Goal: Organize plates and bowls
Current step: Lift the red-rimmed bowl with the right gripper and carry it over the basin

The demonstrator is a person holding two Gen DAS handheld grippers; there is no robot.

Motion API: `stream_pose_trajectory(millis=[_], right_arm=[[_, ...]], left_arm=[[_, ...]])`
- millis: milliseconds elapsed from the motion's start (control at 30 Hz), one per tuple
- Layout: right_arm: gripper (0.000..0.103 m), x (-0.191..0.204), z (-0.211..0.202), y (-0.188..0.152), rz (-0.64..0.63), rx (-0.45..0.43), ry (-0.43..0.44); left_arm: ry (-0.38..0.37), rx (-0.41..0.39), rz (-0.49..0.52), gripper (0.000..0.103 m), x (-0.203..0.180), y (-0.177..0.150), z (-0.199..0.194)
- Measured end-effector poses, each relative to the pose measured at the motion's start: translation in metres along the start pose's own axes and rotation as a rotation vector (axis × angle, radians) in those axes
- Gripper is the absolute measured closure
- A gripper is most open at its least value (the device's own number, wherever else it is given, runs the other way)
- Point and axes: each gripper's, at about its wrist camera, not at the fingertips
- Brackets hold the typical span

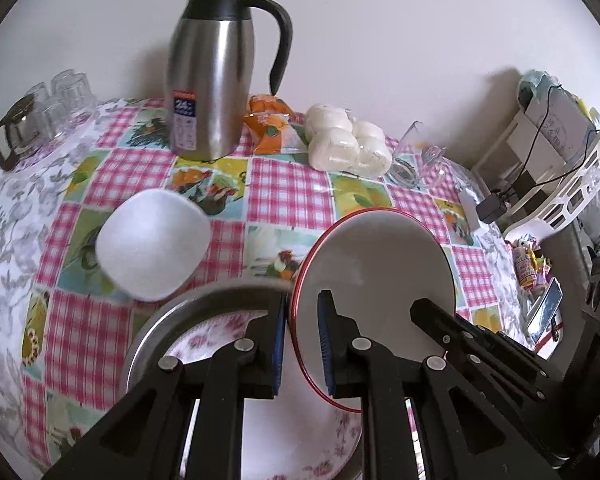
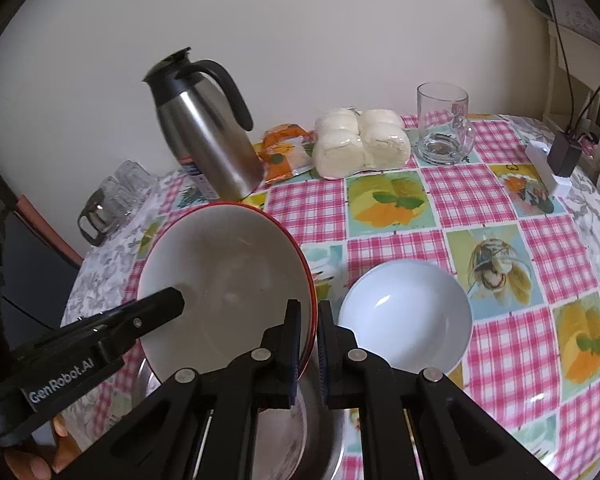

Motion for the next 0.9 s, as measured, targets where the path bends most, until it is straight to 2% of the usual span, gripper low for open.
stream_pose_trajectory(millis=[200,400,700,900], right_arm=[[0.094,0.006,0.001,-0.027,0.045,0.001,0.037],[0.094,0.019,0.003,-0.051,0.05,-0.006,0.036],[0.094,0.029,0.012,-0.067,0.05,0.004,0.052],[0.094,0.033,0.022,-0.072,0.053,0.033,0.04]], left_arm=[[-0.006,-0.015,-0.045,0.087,0.015,-0.028,-0.004],[-0.006,-0.027,-0.078,0.087,0.033,-0.052,-0.005],[-0.051,-0.044,-0.111,0.087,0.054,-0.061,-0.01],[-0.061,-0.023,-0.129,0.087,0.062,-0.064,-0.005]])
Point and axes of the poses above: each gripper's, at about its wrist camera, not at the fingertips, and z roughly the way its jaws point, x to its left, y to its top, and after that the axes turned 9 degrees about x, right-handed
